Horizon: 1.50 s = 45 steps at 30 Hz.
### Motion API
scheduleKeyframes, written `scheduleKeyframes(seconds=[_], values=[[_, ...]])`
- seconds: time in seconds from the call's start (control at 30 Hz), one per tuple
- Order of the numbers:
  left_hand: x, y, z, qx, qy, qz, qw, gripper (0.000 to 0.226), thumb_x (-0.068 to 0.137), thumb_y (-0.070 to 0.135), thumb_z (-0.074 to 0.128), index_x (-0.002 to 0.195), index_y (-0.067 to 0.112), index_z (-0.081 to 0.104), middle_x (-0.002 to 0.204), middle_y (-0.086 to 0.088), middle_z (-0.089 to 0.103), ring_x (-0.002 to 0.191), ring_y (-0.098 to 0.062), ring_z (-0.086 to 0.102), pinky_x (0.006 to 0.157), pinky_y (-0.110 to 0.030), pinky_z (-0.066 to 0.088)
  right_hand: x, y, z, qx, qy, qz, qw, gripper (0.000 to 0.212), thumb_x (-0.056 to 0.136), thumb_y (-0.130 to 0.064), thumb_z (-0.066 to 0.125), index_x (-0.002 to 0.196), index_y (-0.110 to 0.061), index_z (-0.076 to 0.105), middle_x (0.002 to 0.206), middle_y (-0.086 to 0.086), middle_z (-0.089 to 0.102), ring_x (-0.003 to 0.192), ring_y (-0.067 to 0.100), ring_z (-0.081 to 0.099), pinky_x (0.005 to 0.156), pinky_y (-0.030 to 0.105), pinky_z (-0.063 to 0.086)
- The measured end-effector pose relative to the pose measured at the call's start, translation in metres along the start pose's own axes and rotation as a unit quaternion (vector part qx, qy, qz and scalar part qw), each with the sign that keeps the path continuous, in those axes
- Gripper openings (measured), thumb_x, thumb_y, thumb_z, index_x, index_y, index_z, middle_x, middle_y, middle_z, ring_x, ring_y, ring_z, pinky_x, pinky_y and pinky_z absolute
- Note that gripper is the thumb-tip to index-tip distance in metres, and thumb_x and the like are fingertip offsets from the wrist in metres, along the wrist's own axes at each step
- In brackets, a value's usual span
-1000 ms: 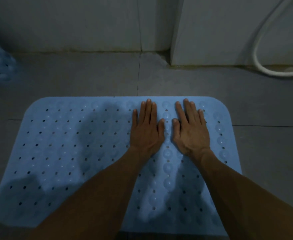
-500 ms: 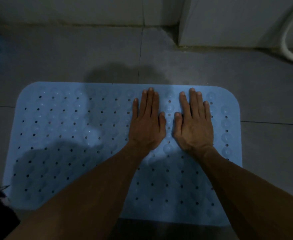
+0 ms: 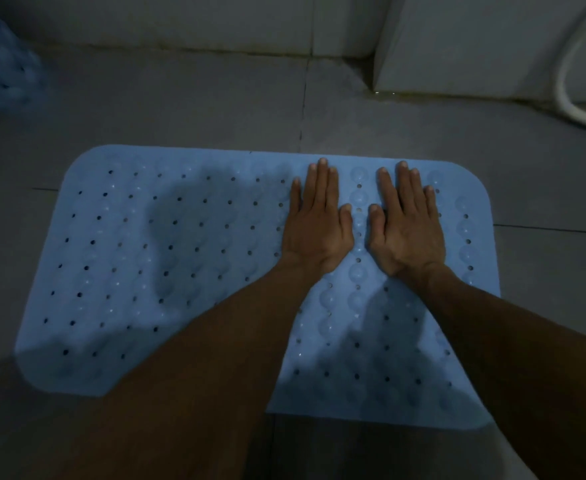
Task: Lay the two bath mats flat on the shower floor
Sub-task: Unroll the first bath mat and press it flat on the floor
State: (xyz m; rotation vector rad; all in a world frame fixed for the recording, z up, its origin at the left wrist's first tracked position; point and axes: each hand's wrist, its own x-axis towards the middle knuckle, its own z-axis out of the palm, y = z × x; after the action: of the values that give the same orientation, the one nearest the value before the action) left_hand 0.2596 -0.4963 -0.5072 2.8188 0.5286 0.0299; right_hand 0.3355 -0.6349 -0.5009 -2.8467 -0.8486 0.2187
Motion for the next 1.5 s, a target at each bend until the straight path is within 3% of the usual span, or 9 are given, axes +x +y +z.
scheduleKeyframes(seconds=[0.13,0.23,0.33,0.5,0.67,0.8,1.07,1.3,1.5], values=[[-0.001,-0.006,-0.005,-0.027,0.001,0.019,0.999,0.063,0.102,0.039,0.023,0.152,0.0,0.023,0.16,-0.017,0.017,0.15,-0.027,0.012,0.122,-0.046,0.006,-0.001,-0.004,-0.003,-0.004,-0.012,0.008,1.0,0.062,0.103,-0.047,0.015,0.159,-0.024,0.0,0.166,0.004,-0.007,0.153,0.019,-0.01,0.123,0.039,-0.007],[-0.012,-0.026,-0.018,-0.058,-0.065,0.054,0.995,0.064,0.104,0.041,0.019,0.155,0.006,0.003,0.163,-0.011,-0.003,0.151,-0.022,-0.006,0.122,-0.039,-0.009,0.002,-0.009,-0.008,-0.03,-0.052,0.027,0.998,0.063,0.103,-0.047,0.011,0.159,-0.024,-0.003,0.166,0.004,-0.01,0.153,0.021,-0.01,0.123,0.041,-0.007],[-0.05,-0.07,-0.028,-0.03,-0.012,0.06,0.998,0.064,0.103,0.041,0.018,0.154,0.003,0.01,0.162,-0.014,0.006,0.151,-0.025,0.002,0.122,-0.041,-0.005,-0.002,-0.026,-0.017,-0.076,-0.088,0.052,0.992,0.064,0.103,-0.048,0.009,0.158,-0.019,-0.006,0.165,0.007,-0.014,0.152,0.025,-0.012,0.123,0.045,-0.007],[-0.118,-0.166,-0.041,-0.001,0.054,0.008,0.998,0.067,0.1,0.041,0.019,0.148,-0.005,0.029,0.156,-0.021,0.026,0.147,-0.032,0.022,0.122,-0.048,0.012,-0.055,-0.108,0.003,-0.039,-0.037,-0.007,0.999,0.066,0.104,-0.048,0.013,0.158,-0.016,-0.006,0.166,0.006,-0.012,0.153,0.022,-0.011,0.123,0.042,-0.009],[-0.165,-0.223,-0.06,0.031,0.042,-0.029,0.998,0.072,0.097,0.044,0.008,0.152,-0.002,0.014,0.161,-0.018,0.011,0.15,-0.028,0.008,0.122,-0.04,-0.005,-0.106,-0.202,0.032,0.016,-0.02,-0.013,1.0,0.067,0.104,-0.048,0.013,0.158,-0.014,-0.009,0.165,0.005,-0.015,0.152,0.018,-0.014,0.123,0.039,-0.011],[-0.176,-0.233,-0.062,0.026,0.006,-0.038,0.999,0.067,0.1,0.044,0.005,0.154,0.004,-0.002,0.163,-0.013,-0.005,0.151,-0.022,-0.007,0.122,-0.039,-0.007,-0.126,-0.25,0.052,0.022,-0.037,-0.04,0.998,0.067,0.103,-0.049,0.008,0.156,-0.015,-0.013,0.163,0.005,-0.021,0.15,0.018,-0.02,0.122,0.039,-0.014],[-0.171,-0.234,-0.053,0.042,0.011,0.007,0.999,0.063,0.103,0.042,0.01,0.155,0.009,-0.004,0.163,-0.009,-0.01,0.15,-0.02,-0.011,0.122,-0.043,-0.003,-0.126,-0.26,0.074,0.0,0.012,-0.009,1.0,0.069,0.102,-0.054,0.007,0.158,-0.017,-0.008,0.164,0.003,-0.017,0.151,0.015,-0.018,0.123,0.043,-0.01],[-0.162,-0.231,-0.053,-0.02,0.002,-0.034,0.999,0.063,0.102,0.047,0.006,0.156,0.016,-0.003,0.164,0.0,-0.007,0.15,-0.013,-0.01,0.122,-0.041,-0.005,-0.123,-0.261,0.068,0.071,0.029,0.029,0.997,0.063,0.103,-0.05,0.011,0.159,-0.023,0.003,0.166,-0.002,-0.007,0.151,0.011,-0.014,0.124,0.043,-0.006],[-0.166,-0.225,-0.051,0.016,0.038,-0.057,0.998,0.065,0.101,0.047,0.003,0.155,0.012,-0.002,0.163,-0.006,-0.007,0.151,-0.019,-0.007,0.122,-0.046,-0.002,-0.124,-0.261,0.069,0.057,0.028,0.028,0.998,0.063,0.103,-0.048,0.011,0.159,-0.021,0.002,0.166,-0.001,-0.007,0.152,0.013,-0.014,0.124,0.043,-0.007]])
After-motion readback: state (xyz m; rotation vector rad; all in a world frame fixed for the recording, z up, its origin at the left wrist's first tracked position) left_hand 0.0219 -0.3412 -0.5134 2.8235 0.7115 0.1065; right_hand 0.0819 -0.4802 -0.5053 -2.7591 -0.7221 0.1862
